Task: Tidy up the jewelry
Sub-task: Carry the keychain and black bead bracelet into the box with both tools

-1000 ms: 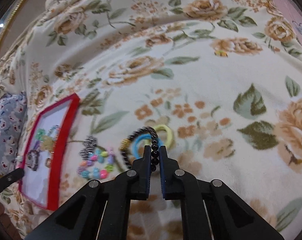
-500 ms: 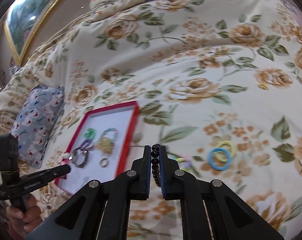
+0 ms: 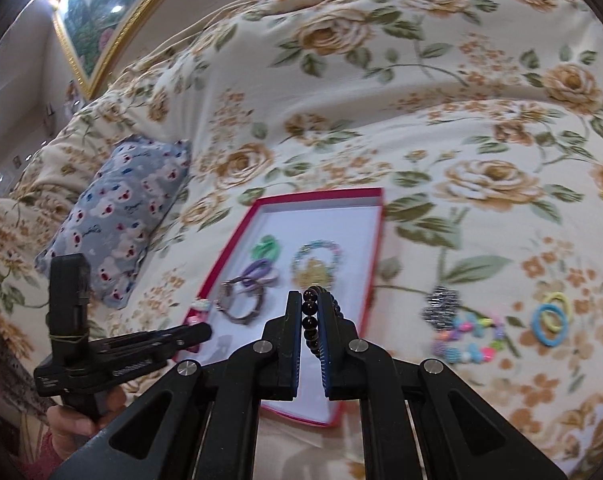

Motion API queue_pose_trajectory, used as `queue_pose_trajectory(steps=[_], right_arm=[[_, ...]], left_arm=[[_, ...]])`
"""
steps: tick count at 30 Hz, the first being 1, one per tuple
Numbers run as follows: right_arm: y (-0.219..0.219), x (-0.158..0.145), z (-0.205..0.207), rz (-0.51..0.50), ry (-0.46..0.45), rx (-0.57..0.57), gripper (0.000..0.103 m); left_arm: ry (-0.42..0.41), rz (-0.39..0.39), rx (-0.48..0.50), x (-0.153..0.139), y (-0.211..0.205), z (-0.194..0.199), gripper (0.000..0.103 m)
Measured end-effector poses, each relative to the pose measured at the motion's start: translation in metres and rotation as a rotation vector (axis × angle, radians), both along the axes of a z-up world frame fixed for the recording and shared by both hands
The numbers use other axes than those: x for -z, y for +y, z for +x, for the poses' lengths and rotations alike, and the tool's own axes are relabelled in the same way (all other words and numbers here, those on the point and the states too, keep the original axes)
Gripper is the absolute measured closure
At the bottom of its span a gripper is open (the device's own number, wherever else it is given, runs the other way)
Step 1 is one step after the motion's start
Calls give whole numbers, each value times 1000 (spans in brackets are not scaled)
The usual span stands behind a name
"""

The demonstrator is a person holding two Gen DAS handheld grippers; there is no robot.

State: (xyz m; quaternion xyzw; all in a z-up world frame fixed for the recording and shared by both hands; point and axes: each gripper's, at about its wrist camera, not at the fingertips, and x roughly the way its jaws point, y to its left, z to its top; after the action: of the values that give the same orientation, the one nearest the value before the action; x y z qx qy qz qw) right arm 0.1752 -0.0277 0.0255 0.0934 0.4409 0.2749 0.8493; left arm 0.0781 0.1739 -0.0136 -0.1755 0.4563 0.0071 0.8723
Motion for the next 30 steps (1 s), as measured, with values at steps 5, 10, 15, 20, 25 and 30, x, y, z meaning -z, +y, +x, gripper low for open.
queue_pose_trajectory(steps=[5,10,15,20,25,30], right_arm=[[26,8,2,17,20,-51,96],[40,28,9,5,45,-70,96],[32,53,16,-30,95,-37,96],[27,68,20,-66,121,-24,96],[33,76,21,-106,122,-38,96],[38,81,22,-136,127,-49,96]], left_arm=[[24,10,-10,6,6,3,88],[50,16,-25,16,12,8,88],[70,20,-30,26,13,17,88],[89,23,-30,36,12,27,87],[90,35,-29,38,10,30,87],[90,36,-30,38,10,30,87]])
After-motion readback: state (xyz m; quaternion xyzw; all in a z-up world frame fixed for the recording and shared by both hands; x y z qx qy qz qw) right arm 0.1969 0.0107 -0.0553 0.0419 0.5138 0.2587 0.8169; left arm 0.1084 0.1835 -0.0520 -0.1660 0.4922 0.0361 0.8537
